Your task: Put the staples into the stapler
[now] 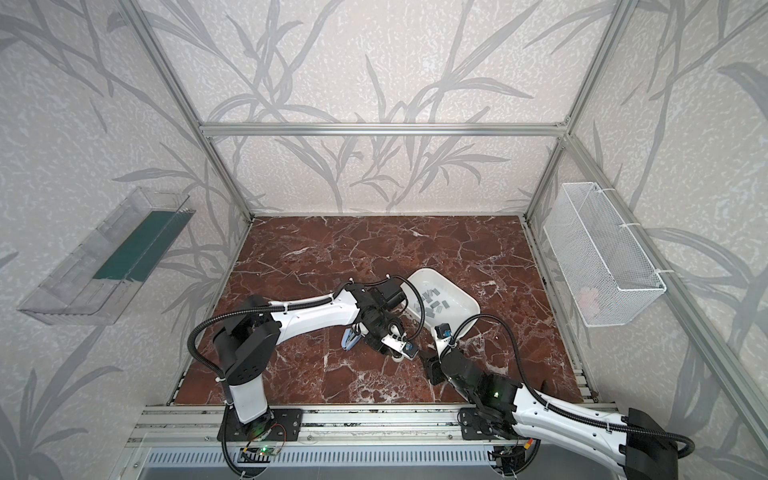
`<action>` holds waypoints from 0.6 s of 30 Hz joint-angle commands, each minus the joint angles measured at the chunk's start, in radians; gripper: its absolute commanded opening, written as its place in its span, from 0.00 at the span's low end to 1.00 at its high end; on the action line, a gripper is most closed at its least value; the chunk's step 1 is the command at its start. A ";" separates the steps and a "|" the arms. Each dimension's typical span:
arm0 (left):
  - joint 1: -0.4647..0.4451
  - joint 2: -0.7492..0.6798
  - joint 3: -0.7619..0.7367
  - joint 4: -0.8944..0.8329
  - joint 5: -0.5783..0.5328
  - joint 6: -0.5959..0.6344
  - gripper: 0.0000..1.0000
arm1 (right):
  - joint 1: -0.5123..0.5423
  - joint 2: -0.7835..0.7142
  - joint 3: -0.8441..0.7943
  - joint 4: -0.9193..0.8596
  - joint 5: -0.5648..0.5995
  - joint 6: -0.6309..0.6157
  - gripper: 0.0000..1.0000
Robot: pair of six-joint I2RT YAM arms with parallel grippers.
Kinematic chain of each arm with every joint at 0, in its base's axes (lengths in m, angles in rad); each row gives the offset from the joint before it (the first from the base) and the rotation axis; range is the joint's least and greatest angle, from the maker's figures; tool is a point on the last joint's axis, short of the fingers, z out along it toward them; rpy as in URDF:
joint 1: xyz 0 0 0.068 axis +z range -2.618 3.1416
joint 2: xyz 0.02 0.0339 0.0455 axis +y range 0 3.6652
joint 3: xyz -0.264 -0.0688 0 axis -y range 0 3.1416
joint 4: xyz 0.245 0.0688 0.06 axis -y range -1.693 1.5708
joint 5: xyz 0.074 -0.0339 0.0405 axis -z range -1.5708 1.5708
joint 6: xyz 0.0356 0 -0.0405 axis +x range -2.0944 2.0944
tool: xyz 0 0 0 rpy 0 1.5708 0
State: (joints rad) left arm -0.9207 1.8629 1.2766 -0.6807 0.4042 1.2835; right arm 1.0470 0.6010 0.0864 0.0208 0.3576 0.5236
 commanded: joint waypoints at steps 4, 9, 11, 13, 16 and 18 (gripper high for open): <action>0.000 0.028 0.015 -0.055 -0.024 0.044 0.47 | -0.007 -0.007 -0.002 -0.017 -0.002 0.000 0.56; 0.016 0.023 0.013 -0.062 -0.002 0.057 0.46 | -0.007 -0.007 -0.002 -0.018 -0.005 -0.002 0.56; 0.031 0.015 0.009 -0.059 0.021 0.063 0.47 | -0.007 -0.008 -0.002 -0.018 -0.008 -0.002 0.57; 0.038 0.014 0.002 -0.051 0.033 0.069 0.47 | -0.007 -0.008 -0.002 -0.018 -0.011 -0.002 0.57; 0.039 0.020 -0.011 -0.036 0.041 0.078 0.46 | -0.009 -0.007 -0.002 -0.018 -0.013 -0.003 0.57; 0.043 0.011 -0.035 -0.009 0.064 0.083 0.46 | -0.009 -0.010 -0.002 -0.018 -0.014 -0.003 0.57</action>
State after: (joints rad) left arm -0.8856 1.8748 1.2709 -0.6739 0.4232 1.3251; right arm 1.0447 0.6010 0.0864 0.0162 0.3492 0.5232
